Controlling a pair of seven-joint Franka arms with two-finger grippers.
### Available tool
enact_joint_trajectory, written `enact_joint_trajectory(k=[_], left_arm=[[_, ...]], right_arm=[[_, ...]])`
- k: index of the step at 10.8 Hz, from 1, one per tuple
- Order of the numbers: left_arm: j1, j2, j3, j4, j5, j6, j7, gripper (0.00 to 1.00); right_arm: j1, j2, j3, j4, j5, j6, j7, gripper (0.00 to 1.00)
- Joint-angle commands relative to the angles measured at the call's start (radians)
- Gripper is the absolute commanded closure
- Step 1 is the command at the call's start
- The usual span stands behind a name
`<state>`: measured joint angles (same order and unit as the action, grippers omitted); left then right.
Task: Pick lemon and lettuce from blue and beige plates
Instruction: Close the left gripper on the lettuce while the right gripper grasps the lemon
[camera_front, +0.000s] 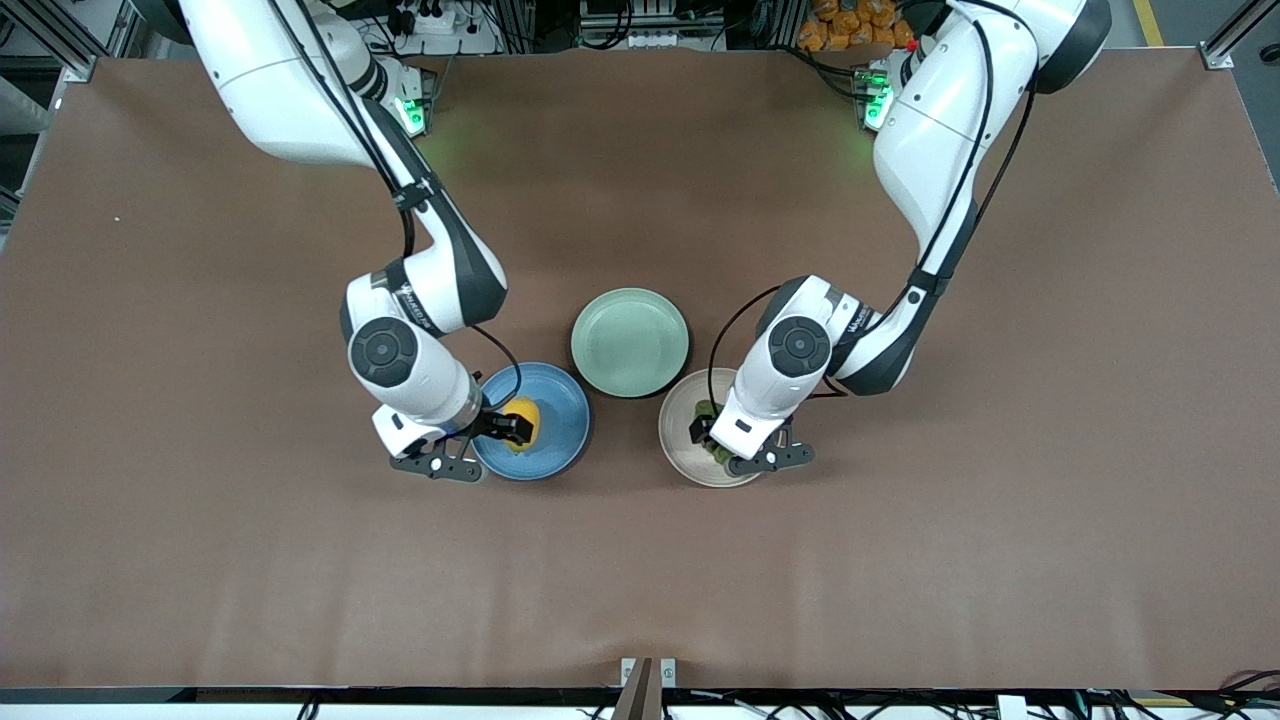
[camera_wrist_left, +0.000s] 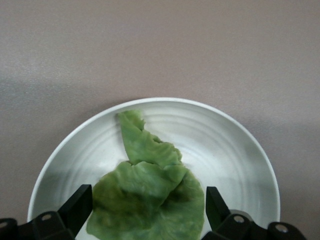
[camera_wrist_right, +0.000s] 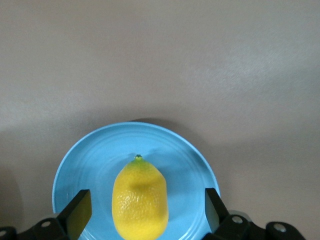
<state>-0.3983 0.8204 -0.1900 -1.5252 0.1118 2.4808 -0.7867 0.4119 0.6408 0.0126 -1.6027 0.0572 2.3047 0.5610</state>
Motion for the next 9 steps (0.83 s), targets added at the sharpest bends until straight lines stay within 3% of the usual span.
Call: enact_joint_trajectory(k=[1, 2, 3, 4, 9], left_arm=[[-0.019, 0.025, 0.015, 0.017, 0.034, 0.041, -0.042, 0.00], [-0.042, 0.028, 0.039, 0.017, 0.058, 0.065, -0.043, 0.18], [-0.057, 0.028, 0.064, 0.016, 0.058, 0.067, -0.043, 0.72], [-0.056, 0.026, 0.066, 0.013, 0.065, 0.067, -0.042, 1.00], [-0.050, -0.032, 0.066, 0.008, 0.063, 0.029, -0.045, 1.00]], right_arm=[[0.016, -0.007, -0.006, -0.062, -0.002, 0.068, 0.028, 0.00], [0.027, -0.007, -0.006, -0.063, -0.003, 0.068, 0.028, 0.00], [0.030, -0.004, -0.008, -0.063, -0.003, 0.070, 0.045, 0.00], [0.036, 0.005, -0.008, -0.062, -0.005, 0.073, 0.056, 0.00], [0.059, 0.042, -0.011, -0.063, -0.014, 0.114, 0.076, 0.00]])
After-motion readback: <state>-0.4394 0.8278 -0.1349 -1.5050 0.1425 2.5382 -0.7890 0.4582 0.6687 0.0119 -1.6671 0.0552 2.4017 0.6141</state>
